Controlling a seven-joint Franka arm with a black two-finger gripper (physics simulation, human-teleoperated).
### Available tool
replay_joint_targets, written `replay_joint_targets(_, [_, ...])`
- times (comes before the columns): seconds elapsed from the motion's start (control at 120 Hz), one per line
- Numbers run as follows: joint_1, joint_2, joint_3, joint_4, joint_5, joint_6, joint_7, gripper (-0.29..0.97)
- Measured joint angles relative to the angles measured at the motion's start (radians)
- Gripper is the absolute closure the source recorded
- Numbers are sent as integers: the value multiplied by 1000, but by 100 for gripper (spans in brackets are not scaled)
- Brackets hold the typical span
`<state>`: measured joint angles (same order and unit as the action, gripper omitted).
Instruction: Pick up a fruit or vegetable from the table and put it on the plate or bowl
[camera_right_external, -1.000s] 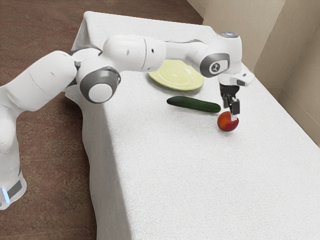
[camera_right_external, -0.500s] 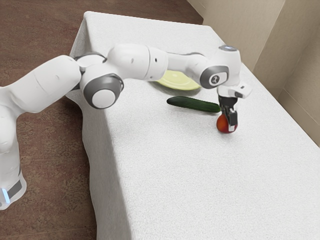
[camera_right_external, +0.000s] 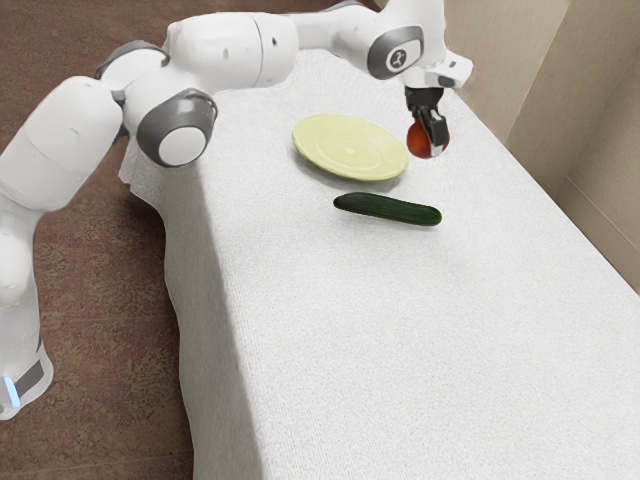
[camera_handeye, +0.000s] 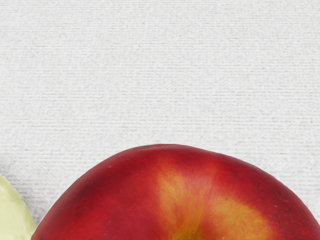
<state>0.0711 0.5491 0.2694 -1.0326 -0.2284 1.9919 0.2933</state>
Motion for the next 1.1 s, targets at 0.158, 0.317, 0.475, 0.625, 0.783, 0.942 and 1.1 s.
replay_joint_targets(0.158, [132,-10,64,-33,-2,-42,9,17])
replay_joint_targets(0.317, [199,-2,66,-66,-4,-69,18,19])
replay_joint_targets(0.475, [257,8,62,-67,-8,-81,28,19])
replay_joint_targets(0.625, [265,16,59,-67,-13,-82,35,16])
replay_joint_targets(0.783, [277,19,55,-66,-28,-83,43,6])
replay_joint_targets(0.942, [283,20,57,-64,-33,-84,52,4])
replay_joint_targets(1.1, [284,19,63,-62,-35,-85,62,1])
